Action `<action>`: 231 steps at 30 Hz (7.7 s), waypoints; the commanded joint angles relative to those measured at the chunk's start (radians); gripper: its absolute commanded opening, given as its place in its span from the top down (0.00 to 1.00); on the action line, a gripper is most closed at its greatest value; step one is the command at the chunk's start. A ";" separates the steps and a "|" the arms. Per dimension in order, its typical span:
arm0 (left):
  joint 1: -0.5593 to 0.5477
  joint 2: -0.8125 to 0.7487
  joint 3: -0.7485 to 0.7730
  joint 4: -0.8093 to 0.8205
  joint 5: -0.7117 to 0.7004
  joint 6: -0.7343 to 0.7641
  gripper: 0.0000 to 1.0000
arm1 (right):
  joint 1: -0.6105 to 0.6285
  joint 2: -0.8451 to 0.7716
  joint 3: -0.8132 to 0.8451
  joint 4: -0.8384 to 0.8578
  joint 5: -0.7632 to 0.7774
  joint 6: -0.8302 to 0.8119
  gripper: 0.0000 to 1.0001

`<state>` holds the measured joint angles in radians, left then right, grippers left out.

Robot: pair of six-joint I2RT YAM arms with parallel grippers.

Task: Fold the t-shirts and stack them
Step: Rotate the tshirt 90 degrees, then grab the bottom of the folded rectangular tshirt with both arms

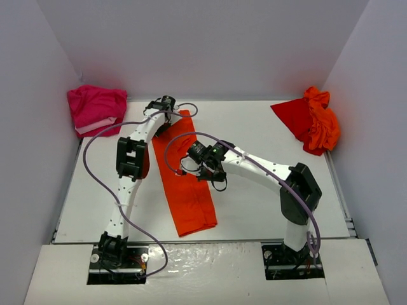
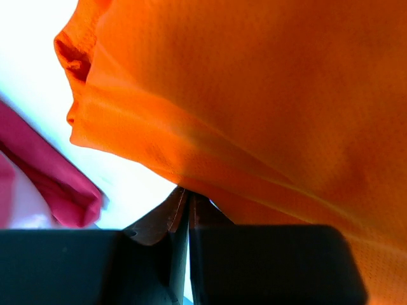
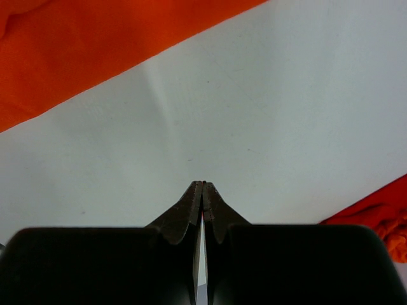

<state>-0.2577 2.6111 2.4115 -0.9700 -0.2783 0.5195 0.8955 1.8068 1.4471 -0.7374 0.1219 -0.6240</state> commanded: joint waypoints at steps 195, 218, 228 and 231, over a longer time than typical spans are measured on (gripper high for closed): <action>-0.427 -0.991 -1.031 0.013 0.534 0.018 0.88 | -0.469 0.071 0.255 -0.136 -0.580 0.154 0.39; -0.282 -0.776 -1.127 -0.242 1.045 0.069 0.66 | -0.543 0.270 -0.125 -0.203 -1.106 0.073 0.47; -0.246 -0.707 -1.089 -0.243 1.066 0.058 0.67 | -0.525 0.193 -0.261 -0.017 -1.126 0.249 0.49; -0.233 -0.687 -1.071 -0.234 1.069 0.047 0.67 | -0.506 0.187 -0.283 0.023 -1.134 0.283 0.49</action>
<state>-0.5170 1.9232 1.2838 -1.1735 0.7464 0.5612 0.3642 2.0542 1.1894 -0.7881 -1.0042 -0.4089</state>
